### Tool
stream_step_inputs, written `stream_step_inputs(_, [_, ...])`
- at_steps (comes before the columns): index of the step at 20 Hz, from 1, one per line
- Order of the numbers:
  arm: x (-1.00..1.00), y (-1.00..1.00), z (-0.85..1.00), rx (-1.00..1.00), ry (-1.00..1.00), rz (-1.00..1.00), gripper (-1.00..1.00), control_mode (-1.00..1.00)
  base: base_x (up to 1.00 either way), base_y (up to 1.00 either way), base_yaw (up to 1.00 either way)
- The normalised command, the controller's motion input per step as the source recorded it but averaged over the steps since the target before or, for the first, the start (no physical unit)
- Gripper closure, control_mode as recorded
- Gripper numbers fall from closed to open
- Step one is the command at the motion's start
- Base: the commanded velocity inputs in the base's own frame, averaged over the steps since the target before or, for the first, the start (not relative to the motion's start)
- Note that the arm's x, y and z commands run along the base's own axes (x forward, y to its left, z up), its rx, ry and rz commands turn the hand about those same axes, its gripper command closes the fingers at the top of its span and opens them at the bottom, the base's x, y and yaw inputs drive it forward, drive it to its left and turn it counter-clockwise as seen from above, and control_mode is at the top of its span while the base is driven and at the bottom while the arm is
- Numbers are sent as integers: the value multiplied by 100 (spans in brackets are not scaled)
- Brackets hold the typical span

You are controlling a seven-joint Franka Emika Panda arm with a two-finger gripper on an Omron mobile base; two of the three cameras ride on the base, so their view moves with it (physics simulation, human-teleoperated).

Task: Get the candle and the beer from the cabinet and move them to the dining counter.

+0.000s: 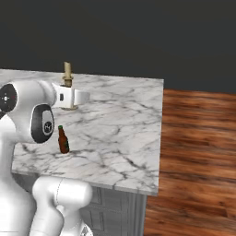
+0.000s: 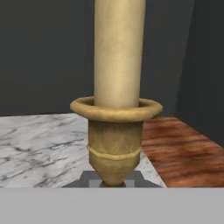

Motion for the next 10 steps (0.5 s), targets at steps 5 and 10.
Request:
stream_step_inputs(5, [8, -23, -36, -1, 9, 61, 100, -100, 0, 0, 0])
stream_step_inputs(10, [5, -10, -46, -2, -1, 69, 100, -100, 0, 0, 0])
